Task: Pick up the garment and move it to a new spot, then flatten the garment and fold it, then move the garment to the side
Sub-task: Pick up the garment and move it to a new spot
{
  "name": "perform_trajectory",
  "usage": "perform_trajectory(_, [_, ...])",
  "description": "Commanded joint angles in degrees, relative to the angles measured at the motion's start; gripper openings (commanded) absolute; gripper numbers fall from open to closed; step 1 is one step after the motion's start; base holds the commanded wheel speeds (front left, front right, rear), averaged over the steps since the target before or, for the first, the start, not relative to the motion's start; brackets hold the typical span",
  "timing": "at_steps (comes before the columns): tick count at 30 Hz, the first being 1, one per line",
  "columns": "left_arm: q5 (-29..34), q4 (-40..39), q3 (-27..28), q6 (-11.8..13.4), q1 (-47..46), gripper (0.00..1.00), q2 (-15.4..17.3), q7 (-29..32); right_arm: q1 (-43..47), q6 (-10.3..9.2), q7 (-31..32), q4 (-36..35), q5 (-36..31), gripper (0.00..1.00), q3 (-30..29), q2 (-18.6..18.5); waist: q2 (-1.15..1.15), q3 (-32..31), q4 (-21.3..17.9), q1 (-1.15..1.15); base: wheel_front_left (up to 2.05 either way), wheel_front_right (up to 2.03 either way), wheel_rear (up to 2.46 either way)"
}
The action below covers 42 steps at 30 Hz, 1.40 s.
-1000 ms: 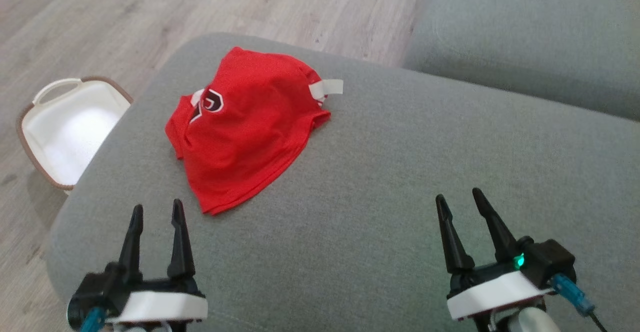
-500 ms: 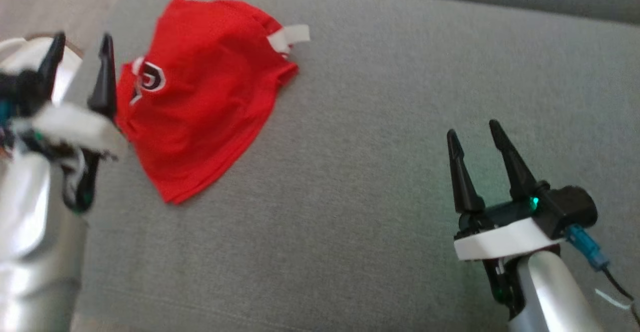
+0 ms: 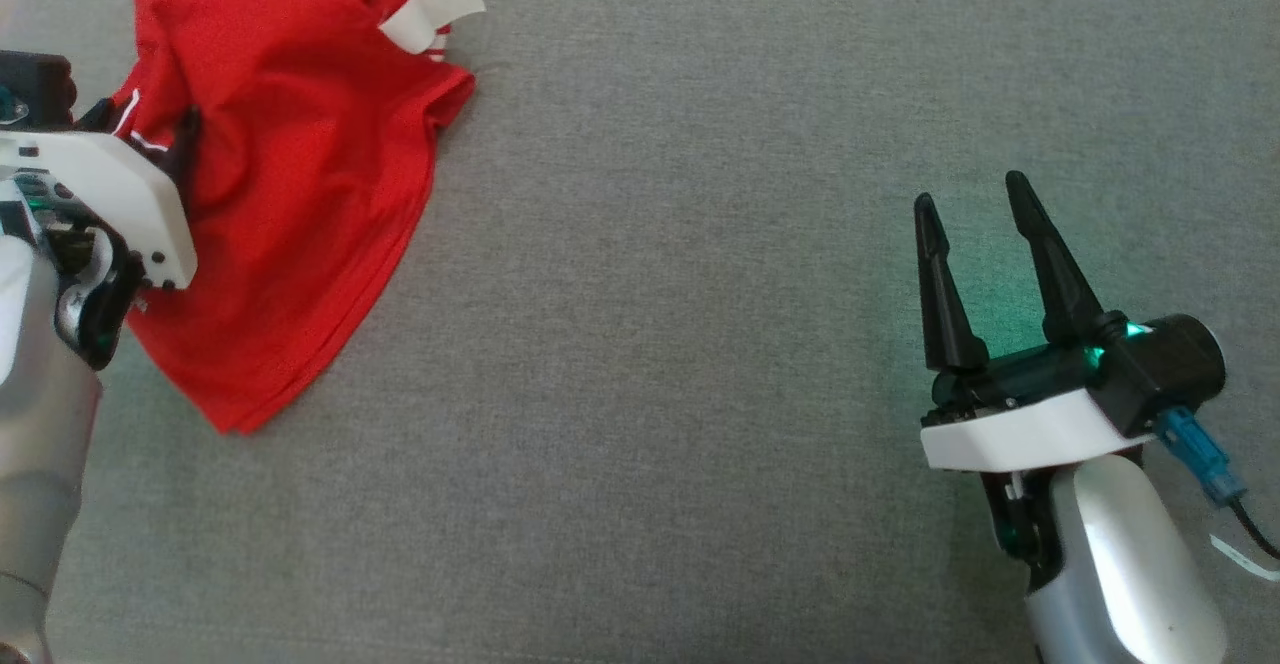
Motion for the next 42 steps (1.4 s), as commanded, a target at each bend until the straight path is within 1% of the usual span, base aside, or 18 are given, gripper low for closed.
perform_trajectory(1, [-0.7,-0.4,1.3,0.1,-3.1,1.00,3.7,-0.6,-1.0,0.43,-0.6,-2.1,-0.5,1.00,1.1,-0.2,0.00,0.5,-0.6,-0.01,0.00,0.00,0.00])
perform_trajectory(2, [-1.4,0.5,0.6,0.1,-3.4,0.98,3.7,-0.7,-1.0,0.43,-0.6,-2.2,-0.5,1.00,1.0,-0.2,0.00,0.6,-0.7,-0.01,0.00,0.00,0.00])
perform_trajectory(3, [-2.0,1.2,0.0,0.1,-3.6,0.23,3.7,-1.0,-1.0,0.43,-0.6,-2.2,-0.6,1.00,1.0,-0.2,0.00,0.6,-0.8,-0.01,0.00,0.00,0.00])
perform_trajectory(4, [-2.7,1.6,-0.6,0.1,-3.9,0.00,3.9,-1.9,-0.9,0.43,-0.6,-2.2,-0.6,1.00,0.9,-0.2,0.00,0.6,-0.9,-0.01,0.00,0.00,0.00])
perform_trajectory(6, [-3.5,2.4,-1.3,0.1,-4.7,0.00,4.3,-4.3,-0.9,0.43,-0.6,-2.1,-0.6,1.00,0.8,-0.2,0.00,0.3,-0.9,-0.01,0.00,0.00,0.00])
perform_trajectory(9, [-3.7,3.2,-1.6,0.1,-6.6,0.00,5.0,-9.6,-0.7,0.43,-0.6,-1.9,-0.5,1.00,0.6,-0.2,0.00,-0.6,-0.6,-0.01,0.00,0.00,0.00])
perform_trajectory(13, [-3.9,3.1,-1.3,0.1,-9.5,0.00,5.0,-16.2,-0.1,0.43,-0.6,-1.3,-0.4,1.00,1.0,-0.2,0.00,-2.9,-0.3,-0.01,0.00,0.00,0.00])
perform_trajectory(18, [-5.1,-0.2,-0.8,0.1,-12.4,0.00,5.1,-22.7,0.9,0.43,-0.6,-0.8,0.9,1.00,0.9,-0.2,0.00,-6.2,0.4,-0.01,0.00,0.00,0.00])
perform_trajectory(22, [-6.5,-4.6,0.7,0.1,-14.7,0.00,4.7,-26.0,1.8,0.43,-0.6,-0.4,1.9,1.00,1.0,-0.2,0.00,-8.8,0.6,-0.01,0.00,0.00,0.00])
perform_trajectory(25, [-7.4,-8.4,1.3,0.5,-15.2,0.00,4.2,-26.1,2.3,0.43,-0.6,-0.2,2.7,1.00,0.9,-0.2,0.00,-10.5,0.3,-0.01,0.00,0.00,0.00])
perform_trajectory(27, [-6.7,-11.5,0.4,0.7,-14.8,0.00,4.1,-25.5,2.6,0.43,-0.6,-0.2,3.3,1.00,1.0,-0.2,0.00,-11.4,-0.4,-0.01,0.00,0.00,0.00])
perform_trajectory(32, [-6.6,-19.2,-1.9,2.1,-11.7,0.00,2.6,-22.6,2.8,0.43,-0.6,-0.3,4.6,1.00,1.1,-0.2,0.00,-12.7,-3.3,-0.01,0.00,0.00,0.00])
perform_trajectory(34, [-7.4,-22.0,-2.2,3.0,-10.2,0.00,1.7,-21.4,2.6,0.43,-0.6,-0.5,4.9,1.00,1.1,-0.2,0.00,-12.8,-5.0,-0.01,0.00,0.00,0.00])
perform_trajectory(35, [-8.1,-24.8,-2.5,4.2,-8.4,0.00,0.6,-20.5,2.5,0.43,-0.6,-0.7,5.2,1.00,1.3,-0.2,0.00,-12.9,-7.1,-0.01,0.00,0.00,0.00])
perform_trajectory(36, [-8.6,-26.1,-2.5,4.8,-7.3,0.00,0.1,-20.1,2.5,0.43,-0.6,-0.7,5.4,1.00,1.5,-0.2,0.00,-12.9,-8.4,-0.01,0.00,0.00,0.00])
perform_trajectory(38, [-9.4,-28.6,-3.4,5.4,-5.0,0.00,-0.9,-19.1,2.3,0.43,-0.6,-0.7,5.7,1.00,1.6,-0.2,0.00,-12.8,-10.8,-0.01,0.00,0.00,0.00])
perform_trajectory(39, [-9.4,-28.6,-3.4,5.4,-5.0,0.00,-0.9,-19.1,2.3,0.43,-0.6,-0.7,5.7,1.00,1.6,-0.2,0.00,-12.8,-10.8,-0.01,0.00,0.00,0.00])
perform_trajectory(42, [-9.5,-32.0,-4.7,6.7,-2.4,0.00,-2.4,-18.4,2.1,0.43,-0.6,-1.0,5.9,1.00,1.6,-0.2,0.00,-12.3,-14.4,-0.01,0.00,0.00,0.00])
